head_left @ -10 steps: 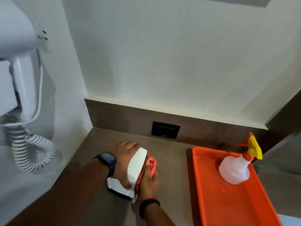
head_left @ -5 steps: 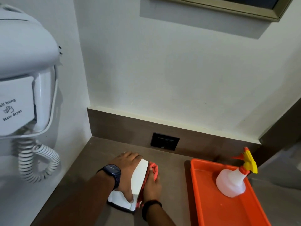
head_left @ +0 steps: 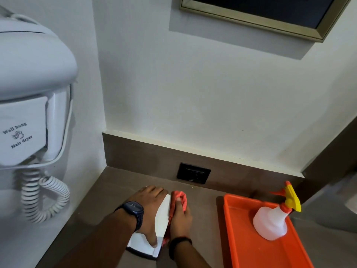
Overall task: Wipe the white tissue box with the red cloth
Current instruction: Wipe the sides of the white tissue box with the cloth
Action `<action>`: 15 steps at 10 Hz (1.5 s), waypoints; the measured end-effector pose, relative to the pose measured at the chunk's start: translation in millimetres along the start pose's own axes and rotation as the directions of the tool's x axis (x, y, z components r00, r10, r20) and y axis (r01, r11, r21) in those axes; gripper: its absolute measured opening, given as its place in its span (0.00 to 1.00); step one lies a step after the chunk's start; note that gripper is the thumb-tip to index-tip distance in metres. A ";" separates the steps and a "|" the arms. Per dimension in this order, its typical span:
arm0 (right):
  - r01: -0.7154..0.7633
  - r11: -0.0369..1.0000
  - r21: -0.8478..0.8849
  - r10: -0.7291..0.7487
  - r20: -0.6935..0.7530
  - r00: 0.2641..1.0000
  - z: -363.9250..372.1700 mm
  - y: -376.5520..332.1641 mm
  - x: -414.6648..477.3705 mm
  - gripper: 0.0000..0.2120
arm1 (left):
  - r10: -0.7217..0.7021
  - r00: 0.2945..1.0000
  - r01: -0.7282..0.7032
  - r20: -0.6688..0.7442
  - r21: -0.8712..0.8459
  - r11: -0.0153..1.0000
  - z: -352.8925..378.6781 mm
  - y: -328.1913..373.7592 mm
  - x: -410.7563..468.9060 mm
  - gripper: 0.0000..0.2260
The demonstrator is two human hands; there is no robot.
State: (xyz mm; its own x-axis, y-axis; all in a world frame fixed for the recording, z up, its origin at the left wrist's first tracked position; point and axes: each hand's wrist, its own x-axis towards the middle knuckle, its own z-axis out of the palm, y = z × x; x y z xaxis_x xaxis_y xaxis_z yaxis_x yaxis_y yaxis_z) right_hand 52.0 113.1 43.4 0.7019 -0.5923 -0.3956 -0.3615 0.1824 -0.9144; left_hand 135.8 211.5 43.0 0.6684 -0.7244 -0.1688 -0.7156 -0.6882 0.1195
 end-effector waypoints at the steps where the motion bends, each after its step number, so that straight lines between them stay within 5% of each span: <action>1: 0.005 1.000 0.027 -0.006 0.027 1.000 -0.5 7.3 -5.5 0.20 | -0.003 1.000 0.003 -0.006 0.013 1.000 -1.0 0.2 0.0 0.55; 6: -0.042 0.998 0.039 0.042 0.000 0.999 -1.9 12.1 -1.5 0.20 | -0.041 0.997 0.042 0.065 -0.007 0.999 -4.2 3.3 -0.2 0.56; 7: -0.172 0.977 0.124 0.181 -0.062 0.982 2.4 20.1 -1.6 0.20 | -0.039 0.998 0.040 0.044 -0.023 0.999 -4.4 4.0 0.0 0.56; 10: -0.027 0.994 0.106 0.024 0.032 0.999 4.6 2.7 12.5 0.19 | -0.039 0.999 0.039 0.034 -0.010 0.999 -1.7 1.5 1.8 0.58; 13: -0.174 0.983 0.054 0.177 -0.055 0.983 -0.4 30.5 -2.2 0.20 | -0.046 0.999 0.047 0.025 -0.052 0.998 -3.5 2.9 -0.9 0.55; 15: -0.031 0.994 0.108 0.033 -0.009 0.999 0.2 15.8 8.2 0.18 | -0.053 0.997 0.055 0.054 -0.031 0.998 -6.6 5.6 -0.7 0.55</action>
State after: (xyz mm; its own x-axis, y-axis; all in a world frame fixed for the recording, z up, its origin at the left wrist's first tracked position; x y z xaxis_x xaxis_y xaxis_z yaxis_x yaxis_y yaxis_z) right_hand 52.1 111.3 25.7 0.6844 -0.5928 -0.4245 -0.3149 0.2847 -0.9054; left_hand 132.7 207.8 50.2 0.6937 -0.6835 -0.2273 -0.6711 -0.7279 0.1407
